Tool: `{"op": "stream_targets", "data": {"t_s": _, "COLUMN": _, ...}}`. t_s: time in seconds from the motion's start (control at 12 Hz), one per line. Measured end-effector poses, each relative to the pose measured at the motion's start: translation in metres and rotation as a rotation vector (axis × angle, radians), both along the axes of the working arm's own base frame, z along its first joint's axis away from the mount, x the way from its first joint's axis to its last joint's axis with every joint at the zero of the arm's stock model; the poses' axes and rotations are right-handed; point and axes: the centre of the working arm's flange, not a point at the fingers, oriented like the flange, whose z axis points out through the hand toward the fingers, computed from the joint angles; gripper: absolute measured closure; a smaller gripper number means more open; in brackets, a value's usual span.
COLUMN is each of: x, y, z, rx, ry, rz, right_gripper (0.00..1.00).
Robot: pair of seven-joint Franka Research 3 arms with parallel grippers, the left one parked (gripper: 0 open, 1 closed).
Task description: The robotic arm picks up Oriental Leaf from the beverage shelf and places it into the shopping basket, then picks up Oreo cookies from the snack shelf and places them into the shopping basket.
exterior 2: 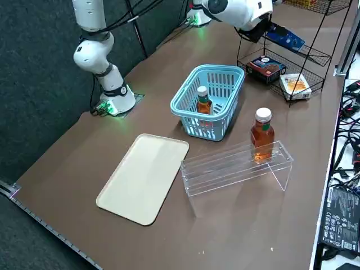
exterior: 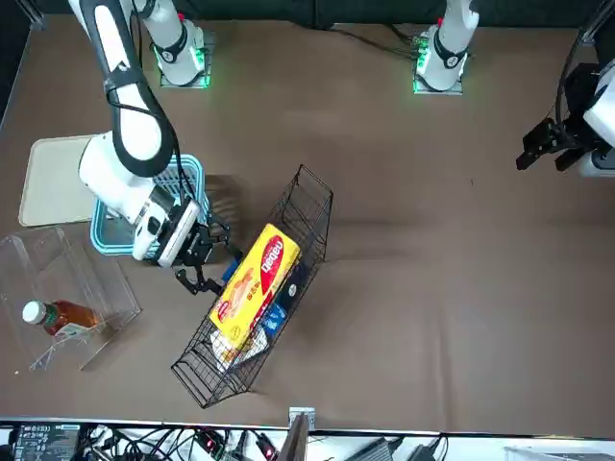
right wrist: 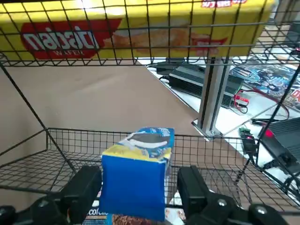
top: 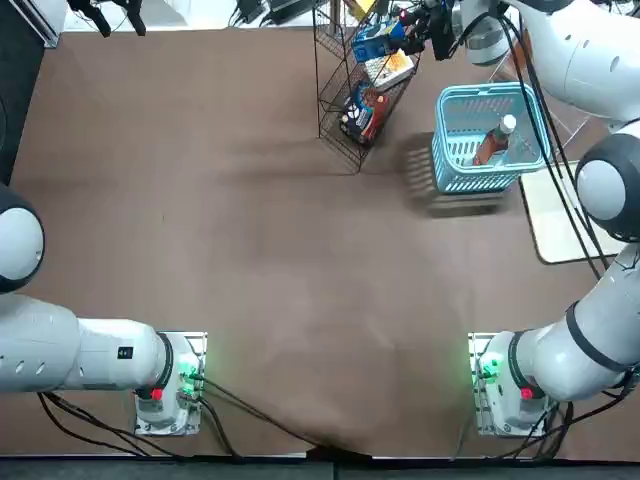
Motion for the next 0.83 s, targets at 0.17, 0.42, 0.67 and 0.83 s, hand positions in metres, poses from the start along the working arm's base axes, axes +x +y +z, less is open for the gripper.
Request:
{"op": "stream_targets", "data": {"t_s": 0.17, "x": 0.000, "y": 0.004, "z": -0.003, "rx": 0.009, "ry": 0.005, "rz": -0.002, "right_gripper": 0.00}}
{"op": "stream_targets", "data": {"t_s": 0.42, "x": 0.001, "y": 0.008, "z": -0.007, "rx": 0.010, "ry": 0.011, "rz": 0.001, "right_gripper": 0.00}}
{"op": "stream_targets", "data": {"t_s": 0.67, "x": 0.005, "y": 0.009, "z": -0.011, "rx": 0.010, "ry": 0.011, "rz": 0.001, "right_gripper": 0.00}}
{"op": "stream_targets", "data": {"t_s": 0.83, "x": 0.008, "y": 0.010, "z": -0.013, "rx": 0.010, "ry": 0.011, "rz": 0.001, "right_gripper": 0.00}}
